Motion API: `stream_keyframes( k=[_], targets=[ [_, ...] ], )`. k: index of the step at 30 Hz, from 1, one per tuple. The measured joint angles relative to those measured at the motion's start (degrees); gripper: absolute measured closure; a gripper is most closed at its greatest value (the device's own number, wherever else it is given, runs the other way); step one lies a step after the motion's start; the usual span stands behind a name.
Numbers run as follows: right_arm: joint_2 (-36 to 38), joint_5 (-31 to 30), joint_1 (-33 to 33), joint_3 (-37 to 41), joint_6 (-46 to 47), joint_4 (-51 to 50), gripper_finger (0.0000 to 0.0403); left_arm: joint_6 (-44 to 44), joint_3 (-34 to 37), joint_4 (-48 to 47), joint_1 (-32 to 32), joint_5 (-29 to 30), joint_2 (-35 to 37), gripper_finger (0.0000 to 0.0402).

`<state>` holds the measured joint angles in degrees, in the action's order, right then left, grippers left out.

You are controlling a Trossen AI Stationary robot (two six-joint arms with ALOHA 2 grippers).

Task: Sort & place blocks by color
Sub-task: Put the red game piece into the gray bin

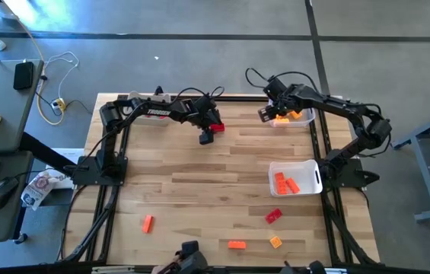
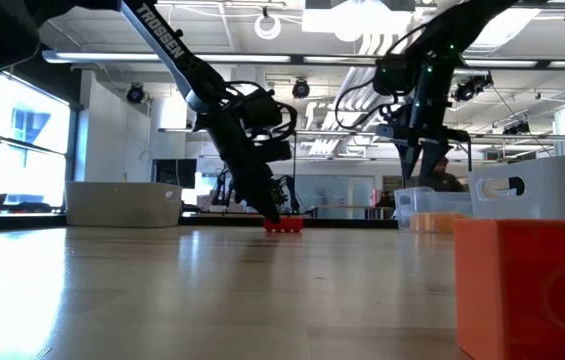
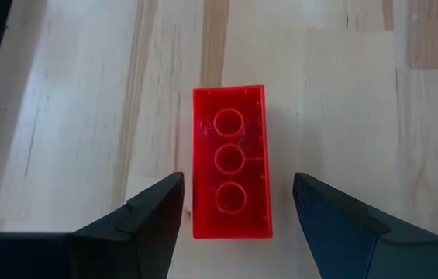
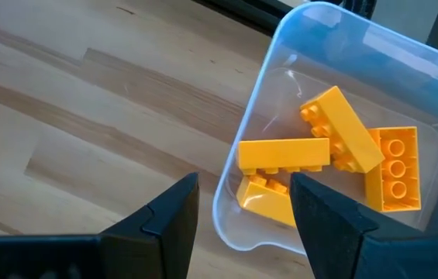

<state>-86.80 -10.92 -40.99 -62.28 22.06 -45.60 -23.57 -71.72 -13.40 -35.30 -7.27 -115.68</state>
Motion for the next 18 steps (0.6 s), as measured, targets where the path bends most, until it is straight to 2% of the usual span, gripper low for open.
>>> stream_keyframes(
  k=[18],
  targets=[
    [0.00, -0.02, 2.14, 0.00, 0.13, 0.02, 0.0214, -0.61, -0.04, 1.19, -0.52, -0.19, -1.86, 0.0174]
  ],
)
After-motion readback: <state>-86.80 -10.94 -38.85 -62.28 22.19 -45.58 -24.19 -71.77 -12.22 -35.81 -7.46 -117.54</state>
